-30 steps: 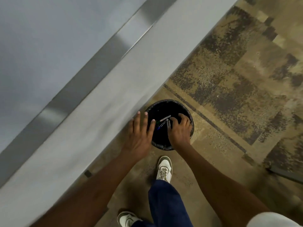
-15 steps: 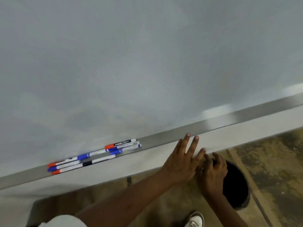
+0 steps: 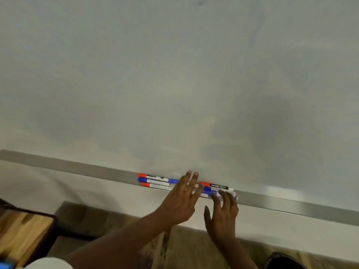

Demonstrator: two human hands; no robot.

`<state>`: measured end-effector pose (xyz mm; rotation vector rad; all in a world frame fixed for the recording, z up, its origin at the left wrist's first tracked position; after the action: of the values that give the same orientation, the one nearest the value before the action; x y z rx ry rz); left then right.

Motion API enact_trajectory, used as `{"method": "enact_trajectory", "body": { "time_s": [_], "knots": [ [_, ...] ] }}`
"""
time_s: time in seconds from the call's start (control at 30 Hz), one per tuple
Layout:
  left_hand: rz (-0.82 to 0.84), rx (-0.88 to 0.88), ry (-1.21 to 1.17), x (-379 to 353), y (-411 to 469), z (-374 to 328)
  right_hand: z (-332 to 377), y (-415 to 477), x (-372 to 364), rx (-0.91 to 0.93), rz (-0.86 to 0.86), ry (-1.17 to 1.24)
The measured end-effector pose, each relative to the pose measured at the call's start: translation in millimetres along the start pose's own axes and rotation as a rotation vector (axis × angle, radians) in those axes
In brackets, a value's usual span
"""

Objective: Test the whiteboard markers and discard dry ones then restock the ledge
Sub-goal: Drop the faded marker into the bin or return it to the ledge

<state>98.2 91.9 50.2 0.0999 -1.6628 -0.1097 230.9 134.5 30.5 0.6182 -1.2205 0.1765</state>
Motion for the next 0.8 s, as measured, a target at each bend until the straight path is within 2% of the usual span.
{"method": "enact_trajectory", "body": {
  "time_s": [0.17,0.4,0.6,0.8],
  "knots": [
    [0.025,0.136,0.01,13.3,-40.1,82.0,79.5,20.0,-12.9,0.216,0.018,-0.025],
    [0.217,0.266,0.066,-5.9,-77.9,171.6,161.9,42.0,-52.0,0.364,0.178,-0.178],
    [0.246,0.295,0.106,-23.4,-89.3,204.6,175.1,48.4,-101.3,0.412,0.37,-0.395],
    [0.232,0.308,0.094,-33.7,-91.1,210.0,167.7,47.6,-113.9,0.394,0.429,-0.544]
  ]
}}
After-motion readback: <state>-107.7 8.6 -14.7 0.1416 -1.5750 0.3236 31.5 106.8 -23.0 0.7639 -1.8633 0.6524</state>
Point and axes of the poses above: each hand's wrist, its own y-axis towards the middle knuckle, its own x-axis out of the back of the hand, z = x × y, the point moved 6 cm from there along y, towards the middle knuckle, and after that the axes turned 11 degrees about -y, right-handed, at the moved point
